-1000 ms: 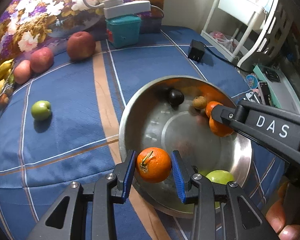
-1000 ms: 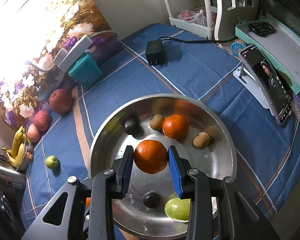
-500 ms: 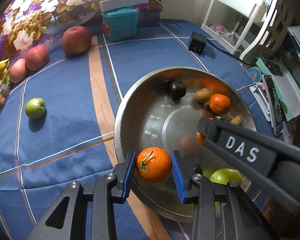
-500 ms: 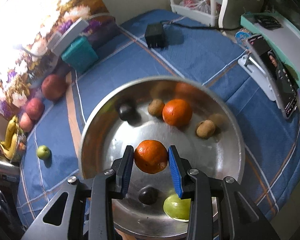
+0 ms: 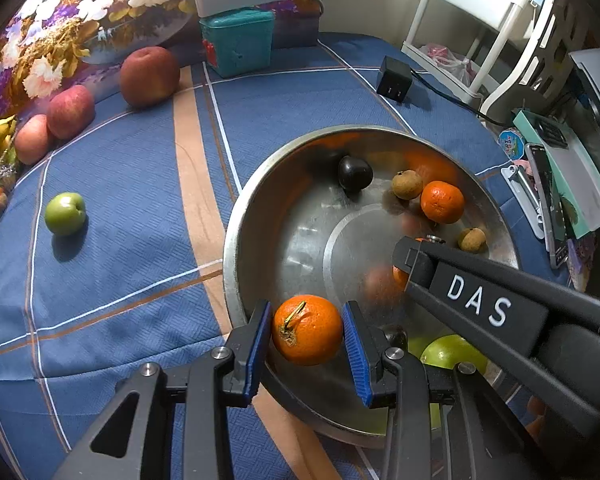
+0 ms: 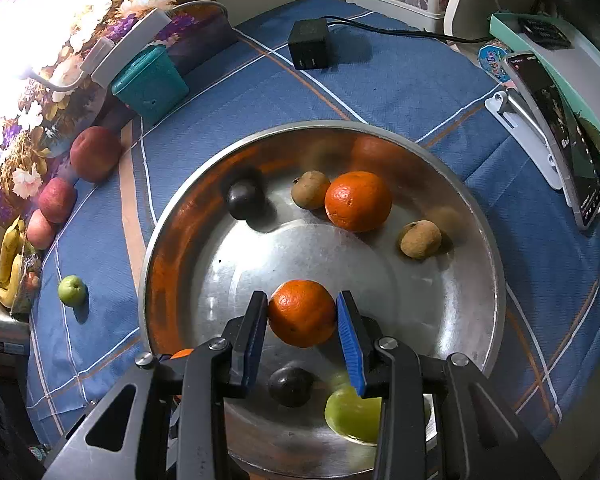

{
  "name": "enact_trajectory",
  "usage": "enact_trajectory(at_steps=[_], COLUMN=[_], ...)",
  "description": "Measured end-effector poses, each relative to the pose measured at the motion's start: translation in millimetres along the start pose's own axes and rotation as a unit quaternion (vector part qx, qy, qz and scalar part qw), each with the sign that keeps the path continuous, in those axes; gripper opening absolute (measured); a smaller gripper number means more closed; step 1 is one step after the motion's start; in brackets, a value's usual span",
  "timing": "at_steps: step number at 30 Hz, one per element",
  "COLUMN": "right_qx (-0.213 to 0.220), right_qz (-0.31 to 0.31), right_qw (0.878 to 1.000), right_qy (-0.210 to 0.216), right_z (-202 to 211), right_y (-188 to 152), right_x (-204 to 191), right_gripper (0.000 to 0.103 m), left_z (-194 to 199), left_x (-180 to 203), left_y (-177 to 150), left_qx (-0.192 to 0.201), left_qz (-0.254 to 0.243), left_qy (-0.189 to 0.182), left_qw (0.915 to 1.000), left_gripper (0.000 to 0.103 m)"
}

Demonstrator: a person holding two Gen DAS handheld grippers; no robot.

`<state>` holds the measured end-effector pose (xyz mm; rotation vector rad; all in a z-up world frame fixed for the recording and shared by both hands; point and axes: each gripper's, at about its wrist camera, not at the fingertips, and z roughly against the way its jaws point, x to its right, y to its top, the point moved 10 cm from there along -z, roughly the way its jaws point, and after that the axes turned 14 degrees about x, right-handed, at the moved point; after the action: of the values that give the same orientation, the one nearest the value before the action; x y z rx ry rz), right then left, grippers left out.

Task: Organize fruits
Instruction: 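Lower both oranges into the steel bowl and open both grippers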

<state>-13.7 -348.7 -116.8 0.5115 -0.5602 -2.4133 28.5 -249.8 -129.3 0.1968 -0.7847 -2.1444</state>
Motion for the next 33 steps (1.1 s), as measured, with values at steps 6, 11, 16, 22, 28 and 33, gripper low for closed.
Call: enact_trajectory(at_steps=[6,11,16,22,28,33], right_qx=[-0.001,0.004,0.011,0.018,0.023,0.026], right_qz=[-0.001,-0.001,-0.001,-0.002,-0.004,-0.006], right_qw=[1.000,1.000,1.000,1.000,1.000,1.000], right_qy=[-0.001,0.001,0.002,0.001,0.001,0.001], right_z=[-1,2,6,10,12,14], right_y=[1,3,7,11,13,14], right_x=[1,0,0,2,3,3], right_gripper=[0.037,0.038,0.038,0.038,0.038,0.038], left_z=[0,0,4,8,13,15], left_x=[0,0,3,1,-6,-19], left_y=[-1,-1,3,4,10,12], left_qx=[-0.003,-0.004,0.005,0.007,0.013,0.013], left_qz=[0.002,0.000,0.002,0.002,0.014,0.035], left_qy=[-0.003,-0.004,-0.010,-0.008,-0.007,0.002], left_qw=[1.0000,1.0000,0.9999,0.9999,0.9998,0.9993], left_gripper=[0.039,0.041,0.051,0.051,0.051,0.051])
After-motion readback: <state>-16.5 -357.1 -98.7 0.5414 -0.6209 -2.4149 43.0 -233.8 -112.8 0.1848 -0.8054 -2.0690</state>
